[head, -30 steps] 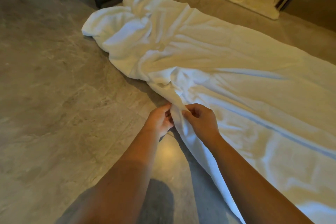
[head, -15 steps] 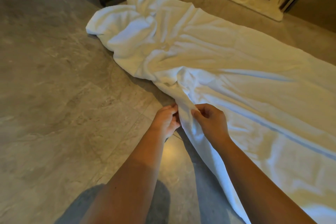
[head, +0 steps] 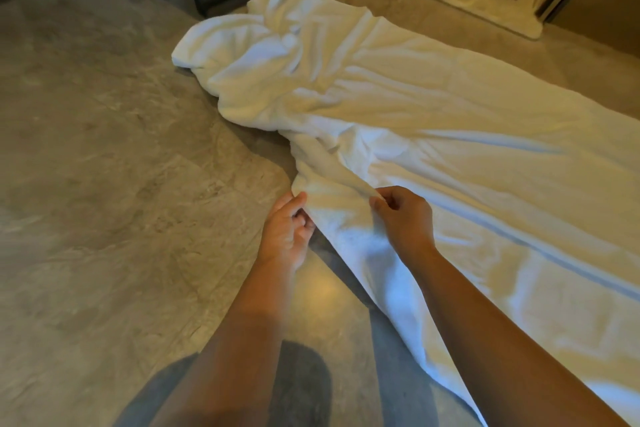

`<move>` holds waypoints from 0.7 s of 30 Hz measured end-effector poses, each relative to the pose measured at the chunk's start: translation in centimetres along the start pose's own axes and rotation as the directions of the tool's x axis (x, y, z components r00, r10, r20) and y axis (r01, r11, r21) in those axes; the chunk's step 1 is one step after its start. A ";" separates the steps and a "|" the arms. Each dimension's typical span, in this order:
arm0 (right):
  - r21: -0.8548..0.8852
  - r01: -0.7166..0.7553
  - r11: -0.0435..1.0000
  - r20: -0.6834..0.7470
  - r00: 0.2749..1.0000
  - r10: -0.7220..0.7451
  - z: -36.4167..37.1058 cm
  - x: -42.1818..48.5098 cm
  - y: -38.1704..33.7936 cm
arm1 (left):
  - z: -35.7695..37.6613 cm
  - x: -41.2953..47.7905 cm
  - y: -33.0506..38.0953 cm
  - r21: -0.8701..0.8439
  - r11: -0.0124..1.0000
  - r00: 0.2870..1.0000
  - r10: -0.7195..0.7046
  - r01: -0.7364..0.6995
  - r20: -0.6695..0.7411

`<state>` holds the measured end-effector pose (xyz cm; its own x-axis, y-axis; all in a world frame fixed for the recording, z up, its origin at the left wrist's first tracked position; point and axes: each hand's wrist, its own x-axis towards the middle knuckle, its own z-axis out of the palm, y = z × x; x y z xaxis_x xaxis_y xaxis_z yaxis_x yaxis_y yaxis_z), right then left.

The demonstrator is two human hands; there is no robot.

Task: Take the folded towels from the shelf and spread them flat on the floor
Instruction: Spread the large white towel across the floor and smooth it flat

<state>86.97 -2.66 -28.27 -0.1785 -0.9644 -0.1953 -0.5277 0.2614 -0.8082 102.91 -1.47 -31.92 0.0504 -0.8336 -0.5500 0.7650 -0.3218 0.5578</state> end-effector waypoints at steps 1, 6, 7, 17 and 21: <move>-0.017 0.009 1.000 0.010 1.000 -0.008 0.3 0.0 0.0 | -0.4 -0.4 0.4 0.019 0.999 0.999 0.035 -0.035 0.001; -0.193 0.045 0.980 0.184 0.983 -0.009 2.3 -0.4 0.0 | -3.6 -2.5 2.1 0.143 0.979 0.989 0.144 -0.145 0.014; -0.205 0.037 0.978 0.229 0.973 0.012 2.7 -0.6 0.2 | -4.6 -2.9 2.4 0.177 0.972 0.988 0.154 -0.152 0.005; -0.461 0.244 0.853 0.484 0.875 0.010 3.5 -2.5 -2.1 | -7.5 -3.5 3.9 0.557 0.830 0.886 0.255 0.005 -0.388; -0.542 0.346 0.766 0.467 0.881 -0.068 2.1 -2.2 -6.7 | -4.3 -1.4 8.1 0.719 0.695 0.809 0.425 -0.005 -0.406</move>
<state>92.63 -2.39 -23.63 0.2667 -0.8871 -0.3767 -0.9157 -0.1114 -0.3860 111.79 -1.01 -29.32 0.6266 -0.6292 -0.4600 0.0701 -0.5423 0.8373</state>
